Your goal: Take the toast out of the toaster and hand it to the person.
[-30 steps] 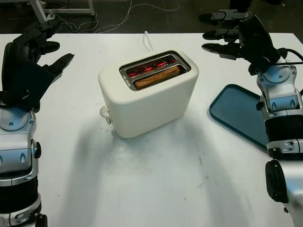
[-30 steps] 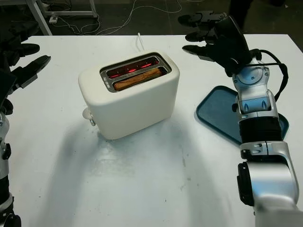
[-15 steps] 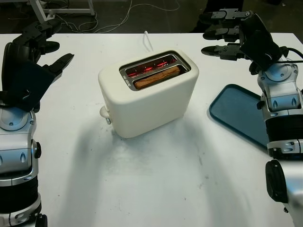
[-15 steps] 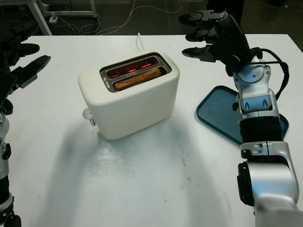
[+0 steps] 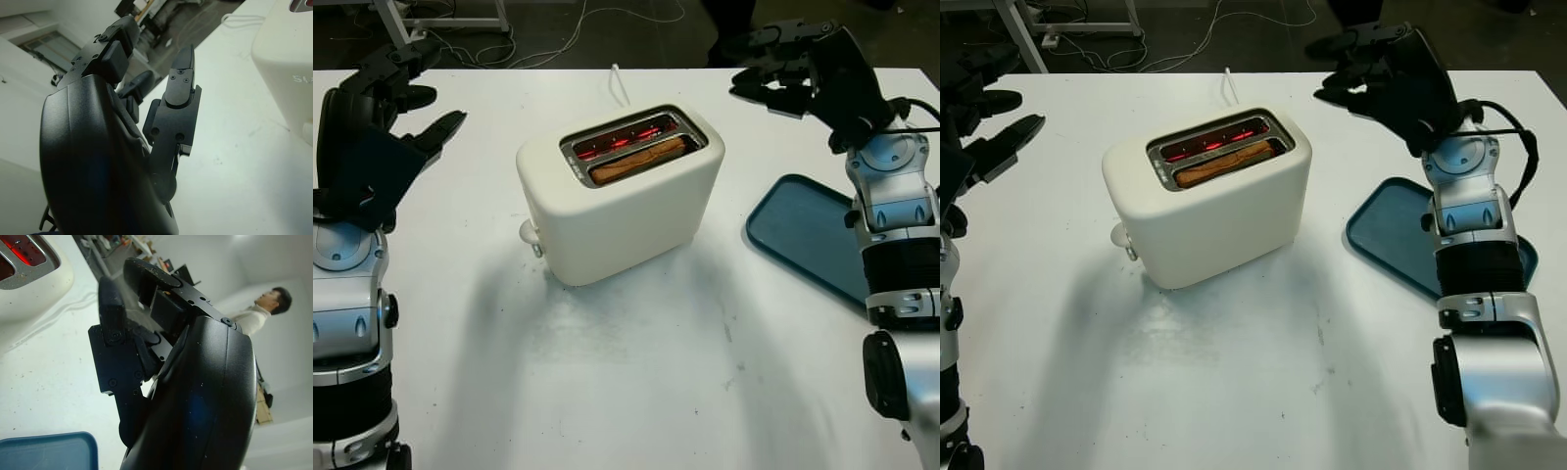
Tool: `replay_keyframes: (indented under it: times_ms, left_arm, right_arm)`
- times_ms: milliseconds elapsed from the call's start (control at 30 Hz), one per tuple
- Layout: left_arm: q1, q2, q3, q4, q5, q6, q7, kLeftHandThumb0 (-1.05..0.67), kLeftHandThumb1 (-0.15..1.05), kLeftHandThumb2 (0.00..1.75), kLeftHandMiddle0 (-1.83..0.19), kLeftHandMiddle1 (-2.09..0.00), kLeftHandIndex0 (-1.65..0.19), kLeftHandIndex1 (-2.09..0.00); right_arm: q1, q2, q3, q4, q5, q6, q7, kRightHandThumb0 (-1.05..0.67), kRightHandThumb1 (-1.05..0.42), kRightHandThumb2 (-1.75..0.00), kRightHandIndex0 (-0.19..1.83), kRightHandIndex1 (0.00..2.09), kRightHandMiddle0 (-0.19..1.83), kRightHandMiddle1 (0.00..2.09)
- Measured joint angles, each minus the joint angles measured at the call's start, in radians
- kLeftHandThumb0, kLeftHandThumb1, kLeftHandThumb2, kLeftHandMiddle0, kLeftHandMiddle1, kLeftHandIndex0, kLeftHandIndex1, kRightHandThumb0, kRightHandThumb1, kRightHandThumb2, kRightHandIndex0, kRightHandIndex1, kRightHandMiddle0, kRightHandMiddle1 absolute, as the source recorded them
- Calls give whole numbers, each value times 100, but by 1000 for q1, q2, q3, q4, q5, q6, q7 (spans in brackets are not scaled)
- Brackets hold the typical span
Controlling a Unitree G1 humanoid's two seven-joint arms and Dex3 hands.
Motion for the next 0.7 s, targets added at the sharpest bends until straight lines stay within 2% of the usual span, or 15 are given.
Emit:
replay_keyframes:
  times_ms: [133,200,300,400,533,633,700]
  left_arm:
    - [0,0,0,0,0,0,0,-18,92,16,-17,-92,-44,-21]
    - [0,0,0,0,0,1,0,-19,92,16,-17,-91,-43,-21]
    - [0,0,0,-1,-1,1,0,-19,92,17,-17,-91,-43,-21]
    - [0,0,0,-1,0,1,0,-18,92,17,-18,-92,-44,-21]
    - [0,0,-1,-1,3,6,0,-17,92,17,-17,-90,-43,-21]
    - [0,-2,0,-2,2,12,0,-17,92,17,-17,-89,-43,-21]
    - [0,-2,0,-2,2,12,0,-17,92,17,-17,-89,-43,-21]
  right_arm:
    - [0,0,-1,-37,1,57,0,-56,-92,-82,102,50,116,21]
    - [2,0,-1,-54,1,64,0,-57,-92,-89,105,58,120,32]
    - [6,0,-1,-63,1,64,2,-58,-92,-94,102,68,107,76]
    - [14,0,-1,-65,1,68,5,-61,-92,-93,101,70,99,97]
    - [17,0,-1,-66,1,79,9,-60,-92,-87,99,70,89,99]
    - [17,0,-1,-66,6,78,9,-60,-92,-79,94,68,79,93]
    - [17,0,-1,-66,2,73,7,-59,-92,-76,93,62,80,83]
